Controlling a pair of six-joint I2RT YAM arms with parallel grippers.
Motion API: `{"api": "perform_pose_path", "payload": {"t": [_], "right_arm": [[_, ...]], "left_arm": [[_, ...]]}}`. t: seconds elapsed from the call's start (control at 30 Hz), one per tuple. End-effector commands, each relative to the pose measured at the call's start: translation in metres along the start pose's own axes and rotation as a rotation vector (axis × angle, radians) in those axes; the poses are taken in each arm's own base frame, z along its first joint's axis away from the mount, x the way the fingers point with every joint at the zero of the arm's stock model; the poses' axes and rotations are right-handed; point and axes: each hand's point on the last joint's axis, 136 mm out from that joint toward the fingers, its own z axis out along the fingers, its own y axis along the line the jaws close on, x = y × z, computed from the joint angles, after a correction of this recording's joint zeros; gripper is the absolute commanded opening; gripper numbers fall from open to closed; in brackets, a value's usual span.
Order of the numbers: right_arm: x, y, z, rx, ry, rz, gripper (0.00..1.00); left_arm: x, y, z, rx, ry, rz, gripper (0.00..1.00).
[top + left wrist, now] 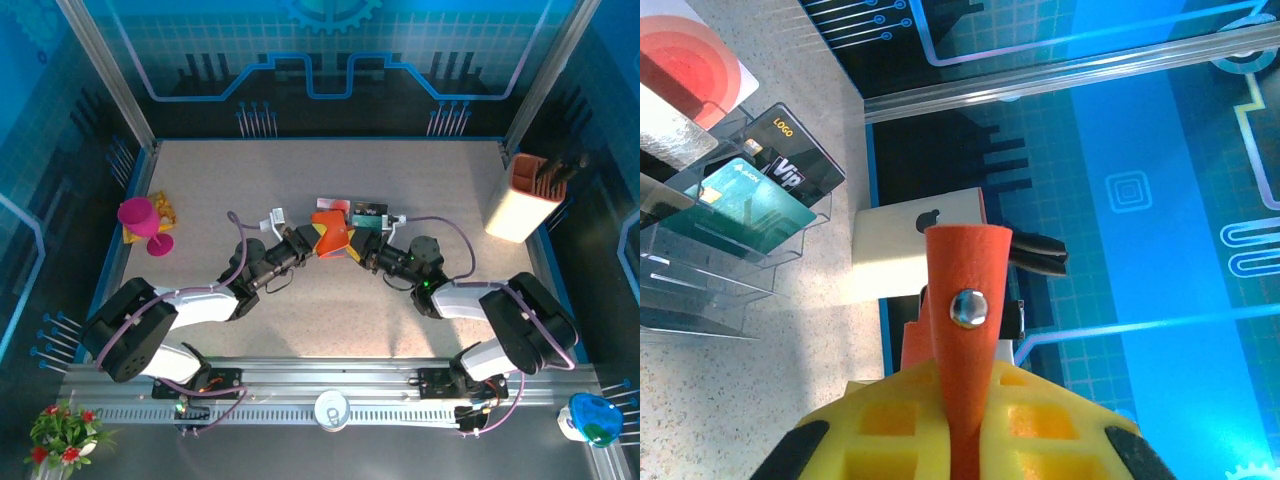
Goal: Put the credit cards into the card holder
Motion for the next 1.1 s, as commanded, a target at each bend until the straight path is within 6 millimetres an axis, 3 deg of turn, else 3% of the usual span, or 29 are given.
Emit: {"api": "perform_pose_path", "payload": {"t": [0.0,0.2,0.27,0.37,0.57,0.6,0.63,0.87,1.07], "right_arm": [[0.002,0.017,0.001,-0.08,0.015,-0.016,0.29],[0.001,0.015,0.003,-0.101,0.014,0.006,0.0],[0.001,0.014,0.003,-0.109,0.013,0.012,0.0],[0.001,0.014,0.003,-0.116,0.012,0.013,0.0],[0.0,0.008,-0.003,-0.085,-0.006,-0.006,0.0],[0.0,0.006,-0.004,-0.07,-0.008,-0.01,0.0],[0.0,0.003,-0.005,-0.056,-0.008,-0.015,0.0],[0.001,-0.01,-0.014,0.051,-0.021,-0.064,0.0],[0.004,-0.021,-0.023,0.135,-0.044,-0.098,0.0]], "left_arm": [[0.007,-0.025,0.002,0.093,0.025,-0.003,0.0],[0.008,-0.026,0.004,0.093,0.029,-0.002,0.0],[0.008,-0.025,0.004,0.089,0.028,-0.002,0.01],[0.008,-0.022,0.002,0.082,0.025,0.001,0.21],[0.001,-0.011,-0.011,0.016,-0.012,0.044,0.78],[-0.002,-0.01,-0.015,-0.003,-0.019,0.057,0.92],[-0.005,-0.01,-0.018,-0.016,-0.026,0.073,0.99],[-0.025,-0.019,-0.045,-0.162,-0.05,0.218,0.99],[-0.031,-0.027,-0.051,-0.399,0.03,0.403,0.99]]}}
